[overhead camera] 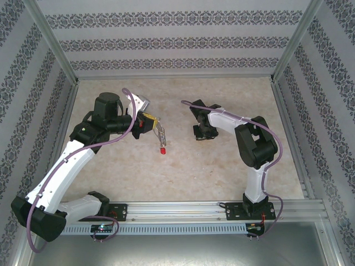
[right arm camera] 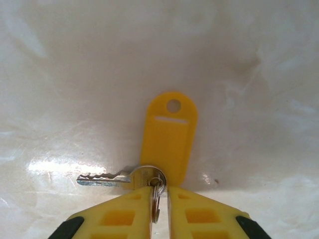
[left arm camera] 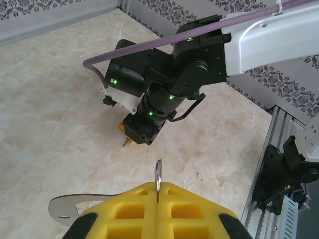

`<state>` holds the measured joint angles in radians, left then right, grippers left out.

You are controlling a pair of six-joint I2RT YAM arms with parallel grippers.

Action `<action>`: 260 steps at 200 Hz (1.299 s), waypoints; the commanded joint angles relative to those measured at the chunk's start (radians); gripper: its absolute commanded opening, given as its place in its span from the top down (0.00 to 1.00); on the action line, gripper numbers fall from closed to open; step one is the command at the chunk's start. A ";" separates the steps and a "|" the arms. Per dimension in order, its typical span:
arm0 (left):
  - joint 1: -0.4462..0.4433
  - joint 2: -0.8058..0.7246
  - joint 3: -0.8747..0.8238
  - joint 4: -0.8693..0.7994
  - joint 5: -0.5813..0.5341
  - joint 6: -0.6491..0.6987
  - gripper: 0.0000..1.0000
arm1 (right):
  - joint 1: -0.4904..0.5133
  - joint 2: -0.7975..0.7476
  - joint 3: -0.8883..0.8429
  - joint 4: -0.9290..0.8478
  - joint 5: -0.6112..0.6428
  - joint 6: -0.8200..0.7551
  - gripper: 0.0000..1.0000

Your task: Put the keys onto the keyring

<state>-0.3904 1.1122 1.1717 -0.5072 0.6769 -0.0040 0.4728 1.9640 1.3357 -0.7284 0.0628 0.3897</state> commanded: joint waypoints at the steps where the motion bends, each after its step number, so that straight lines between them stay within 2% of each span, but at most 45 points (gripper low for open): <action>1: 0.014 0.002 0.039 0.048 0.023 0.014 1.00 | -0.011 -0.030 0.005 -0.008 0.008 0.004 0.87; 38: 0.014 0.007 0.041 0.050 0.025 0.013 1.00 | -0.013 -0.034 0.008 -0.011 0.015 0.004 0.89; 111: 0.014 0.011 0.039 0.056 0.029 0.009 1.00 | -0.017 -0.042 0.014 -0.013 0.025 0.004 0.81; 197: 0.014 -0.005 0.030 0.049 0.021 0.010 1.00 | -0.016 -0.037 0.010 -0.007 0.011 0.004 0.86; 260: 0.014 -0.008 0.031 0.044 0.018 0.012 1.00 | -0.013 -0.033 0.000 0.003 0.004 0.009 0.84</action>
<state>-0.3904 1.1240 1.1790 -0.5068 0.6800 -0.0040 0.4603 1.9488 1.3357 -0.7277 0.0654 0.3904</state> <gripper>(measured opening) 0.043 0.158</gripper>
